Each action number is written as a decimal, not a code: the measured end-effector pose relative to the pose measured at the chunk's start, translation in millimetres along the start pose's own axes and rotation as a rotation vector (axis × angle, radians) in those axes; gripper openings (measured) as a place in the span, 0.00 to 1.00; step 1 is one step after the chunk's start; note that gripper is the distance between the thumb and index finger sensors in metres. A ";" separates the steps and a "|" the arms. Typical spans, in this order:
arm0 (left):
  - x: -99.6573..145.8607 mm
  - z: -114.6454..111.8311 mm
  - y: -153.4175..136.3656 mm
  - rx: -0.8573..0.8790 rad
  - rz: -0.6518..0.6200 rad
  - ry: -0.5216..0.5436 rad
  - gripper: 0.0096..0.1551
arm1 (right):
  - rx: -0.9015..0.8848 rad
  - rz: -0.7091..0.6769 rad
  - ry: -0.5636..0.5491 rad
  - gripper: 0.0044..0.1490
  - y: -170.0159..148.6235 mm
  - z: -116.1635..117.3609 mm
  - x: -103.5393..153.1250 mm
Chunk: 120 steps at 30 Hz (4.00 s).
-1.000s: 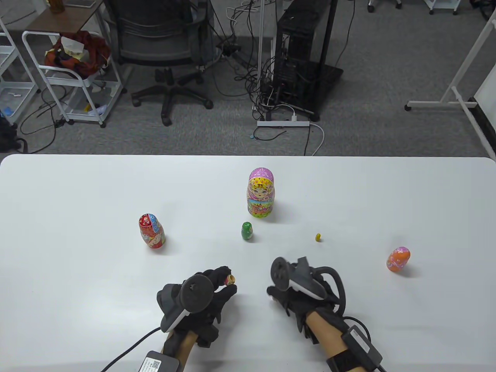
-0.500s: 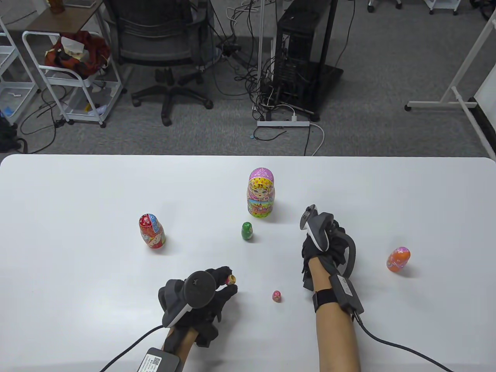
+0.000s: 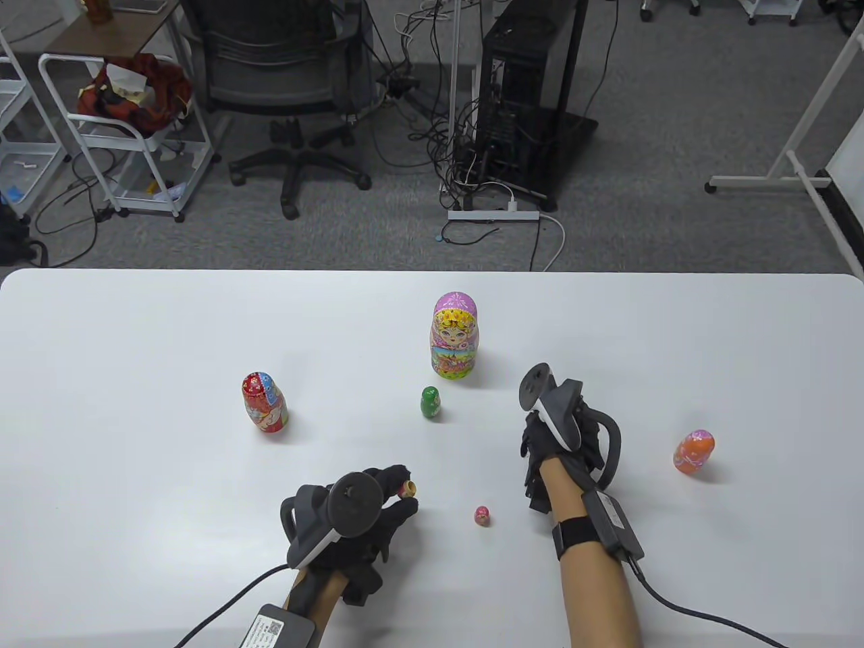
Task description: Nest individual Russian dolls into a nested set
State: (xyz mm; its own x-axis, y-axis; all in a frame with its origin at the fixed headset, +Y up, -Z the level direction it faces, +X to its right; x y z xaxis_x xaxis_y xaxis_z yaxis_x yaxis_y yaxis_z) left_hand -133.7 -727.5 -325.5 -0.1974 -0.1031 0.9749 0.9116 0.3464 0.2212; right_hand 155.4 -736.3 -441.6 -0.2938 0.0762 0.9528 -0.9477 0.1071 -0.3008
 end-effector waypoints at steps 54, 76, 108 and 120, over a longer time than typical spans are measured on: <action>12.2 8.0 13.5 0.091 -0.033 0.043 0.35 | -0.079 -0.424 0.211 0.36 22.9 31.0 113.6; 11.9 8.0 13.3 0.054 -0.031 0.030 0.35 | 0.099 -0.438 0.149 0.30 36.5 47.3 119.5; 16.9 12.3 31.3 0.011 -0.116 0.065 0.35 | -0.503 -0.733 0.016 0.30 49.8 -21.9 154.9; 20.5 15.3 35.3 -0.024 -0.128 0.119 0.34 | -0.562 -0.722 0.034 0.30 50.7 -20.1 155.5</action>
State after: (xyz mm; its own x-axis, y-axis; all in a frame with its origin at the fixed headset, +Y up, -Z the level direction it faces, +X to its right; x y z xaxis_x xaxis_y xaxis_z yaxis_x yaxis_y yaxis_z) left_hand -111.1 -703.1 -297.3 -0.2698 -0.2554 0.9284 0.8904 0.3009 0.3415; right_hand 64.1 -699.1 -309.4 0.3591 -0.1688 0.9179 -0.6964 0.6063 0.3839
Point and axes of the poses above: the tracker on the back of each hand, its own y axis roughly to the thumb side, its own x axis roughly from the fingertips to the wrist, z = x × y, the point moved 4 cm from there along -x, roughly from the wrist to the fingertips, and after that the axes turned 1 degree about -z, right-handed, at the moved point
